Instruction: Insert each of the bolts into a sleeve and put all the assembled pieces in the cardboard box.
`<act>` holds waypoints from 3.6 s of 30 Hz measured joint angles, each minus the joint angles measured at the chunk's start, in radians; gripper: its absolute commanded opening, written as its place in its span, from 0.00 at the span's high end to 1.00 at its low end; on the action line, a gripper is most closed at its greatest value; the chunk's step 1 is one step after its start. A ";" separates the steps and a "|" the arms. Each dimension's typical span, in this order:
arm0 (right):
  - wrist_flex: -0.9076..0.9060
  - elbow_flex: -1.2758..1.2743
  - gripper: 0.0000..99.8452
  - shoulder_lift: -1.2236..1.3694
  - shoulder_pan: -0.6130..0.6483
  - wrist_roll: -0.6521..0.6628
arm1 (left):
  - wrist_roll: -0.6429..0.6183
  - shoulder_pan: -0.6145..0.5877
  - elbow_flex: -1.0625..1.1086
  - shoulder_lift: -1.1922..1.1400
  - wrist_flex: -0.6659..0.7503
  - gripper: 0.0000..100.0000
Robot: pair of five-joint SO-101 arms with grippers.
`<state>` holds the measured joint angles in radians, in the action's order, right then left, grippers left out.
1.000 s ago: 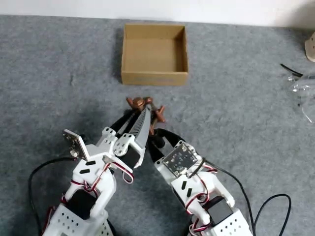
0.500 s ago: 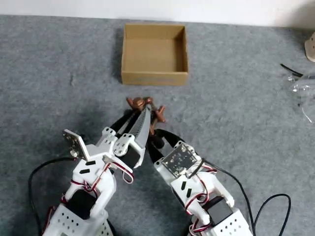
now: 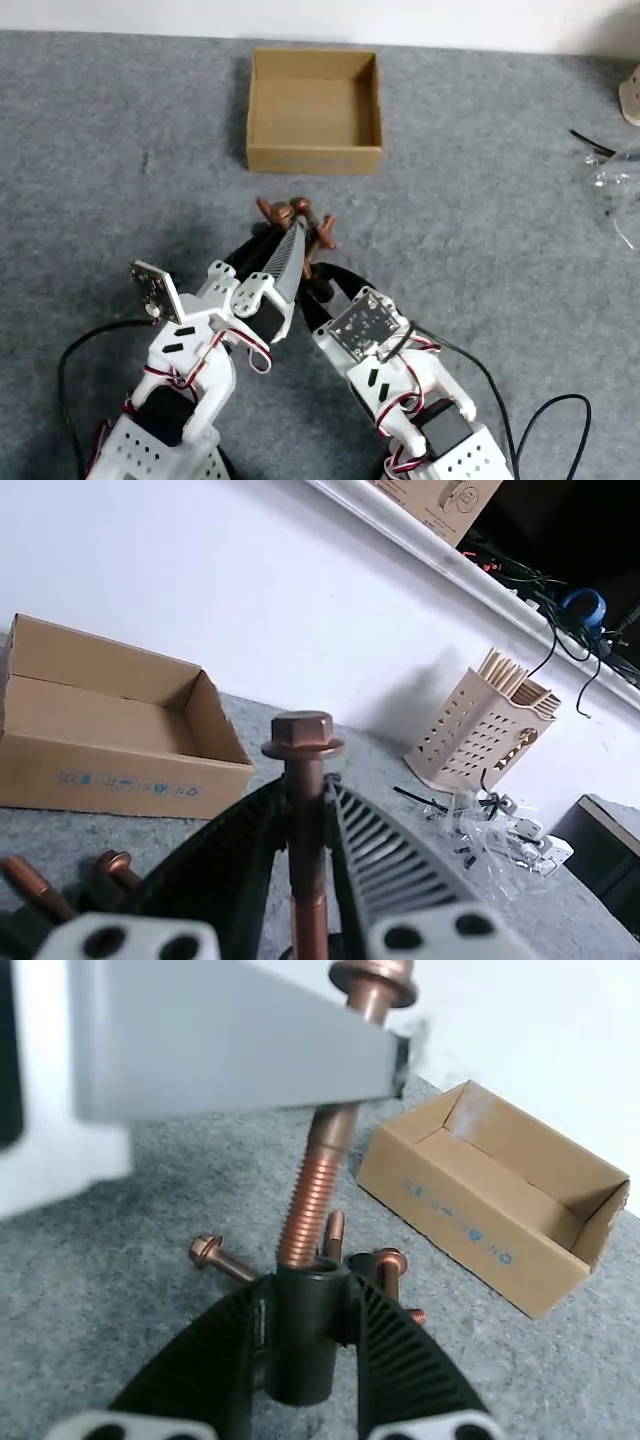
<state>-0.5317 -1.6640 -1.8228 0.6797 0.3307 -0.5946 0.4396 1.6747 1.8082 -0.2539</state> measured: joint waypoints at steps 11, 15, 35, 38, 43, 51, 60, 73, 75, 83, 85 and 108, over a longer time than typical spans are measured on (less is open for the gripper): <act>0.000 0.000 1.00 0.000 0.003 0.002 | 0.000 -0.002 0.000 0.002 -0.023 0.99; 0.000 0.000 1.00 0.000 0.005 0.003 | 0.002 0.015 0.000 0.002 -0.034 0.99; 0.000 0.002 1.00 -0.002 -0.014 -0.037 | 0.000 0.012 0.000 0.000 0.126 0.99; 0.000 0.002 1.00 -0.002 -0.014 -0.037 | 0.000 0.009 0.000 0.000 0.155 0.99; 0.000 0.002 1.00 -0.002 -0.014 -0.046 | 0.000 0.021 0.000 0.000 0.158 0.99; 0.000 0.002 1.00 -0.002 0.006 -0.046 | 0.000 0.020 0.000 0.000 0.135 0.99; 0.000 0.066 1.00 0.000 0.043 -0.046 | 0.002 0.017 0.000 0.002 0.061 0.99; -0.002 0.069 1.00 0.000 0.046 -0.046 | 0.002 0.051 0.000 0.005 -0.012 0.99; -0.002 0.069 1.00 0.000 0.046 -0.046 | 0.002 0.051 0.000 0.012 -0.028 0.99; -0.002 0.068 1.00 0.002 0.008 -0.048 | -0.006 0.100 0.000 0.014 -0.167 0.99; -0.002 0.068 1.00 0.002 0.005 -0.048 | -0.006 0.114 0.000 0.006 -0.192 0.99; -0.002 0.035 1.00 0.000 0.000 -0.049 | 0.037 0.087 0.000 0.000 -0.199 0.55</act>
<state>-0.5332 -1.6287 -1.8228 0.6797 0.2816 -0.5577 0.5271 1.6747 1.8082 -0.4534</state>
